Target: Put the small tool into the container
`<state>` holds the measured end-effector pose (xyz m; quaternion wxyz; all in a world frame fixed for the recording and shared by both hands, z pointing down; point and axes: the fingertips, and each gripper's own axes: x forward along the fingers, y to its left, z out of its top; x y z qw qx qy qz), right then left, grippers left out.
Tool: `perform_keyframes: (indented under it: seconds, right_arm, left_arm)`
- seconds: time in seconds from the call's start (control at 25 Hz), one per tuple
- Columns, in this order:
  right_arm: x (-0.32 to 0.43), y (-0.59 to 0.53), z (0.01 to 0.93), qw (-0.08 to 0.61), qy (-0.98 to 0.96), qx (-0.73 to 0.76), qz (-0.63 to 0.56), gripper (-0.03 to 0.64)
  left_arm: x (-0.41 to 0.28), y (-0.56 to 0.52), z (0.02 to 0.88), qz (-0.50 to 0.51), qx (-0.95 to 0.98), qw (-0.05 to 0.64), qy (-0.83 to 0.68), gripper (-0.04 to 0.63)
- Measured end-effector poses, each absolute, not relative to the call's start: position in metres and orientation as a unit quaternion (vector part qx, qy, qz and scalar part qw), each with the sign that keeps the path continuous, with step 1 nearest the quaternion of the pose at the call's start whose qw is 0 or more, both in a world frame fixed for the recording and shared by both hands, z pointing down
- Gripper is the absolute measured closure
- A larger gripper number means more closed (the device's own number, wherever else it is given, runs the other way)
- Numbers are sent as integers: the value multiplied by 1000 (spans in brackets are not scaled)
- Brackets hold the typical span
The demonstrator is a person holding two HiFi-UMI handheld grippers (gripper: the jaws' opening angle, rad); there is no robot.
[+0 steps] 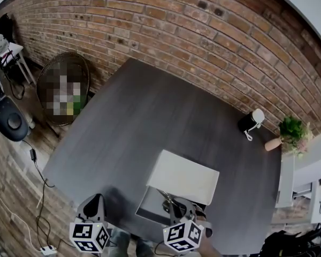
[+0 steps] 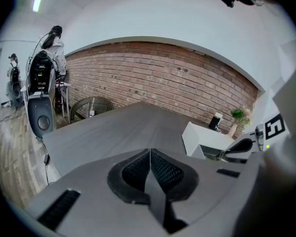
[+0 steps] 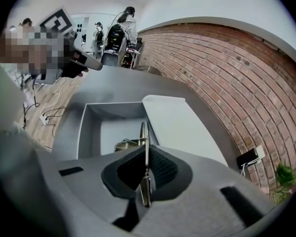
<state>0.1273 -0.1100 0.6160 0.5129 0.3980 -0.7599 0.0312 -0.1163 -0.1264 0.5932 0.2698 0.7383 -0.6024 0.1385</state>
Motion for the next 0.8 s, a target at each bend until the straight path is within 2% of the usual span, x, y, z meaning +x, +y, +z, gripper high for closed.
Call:
perform_keyframes:
  seconds: [0.16,0.56,0.8]
  right_arm:
    - [125,-109,620,503,-773,381,56,601]
    - [112,-92,636,507,-793,316,118,505]
    - [109,-89,639,513,-798,289,127,491]
  left_arm:
    - [-114,-127,598,141,741,279,-595,588]
    - [-107,-128,598,138,750,289,-579,588]
    - [-109,-125,601,139,751,294,-575,588]
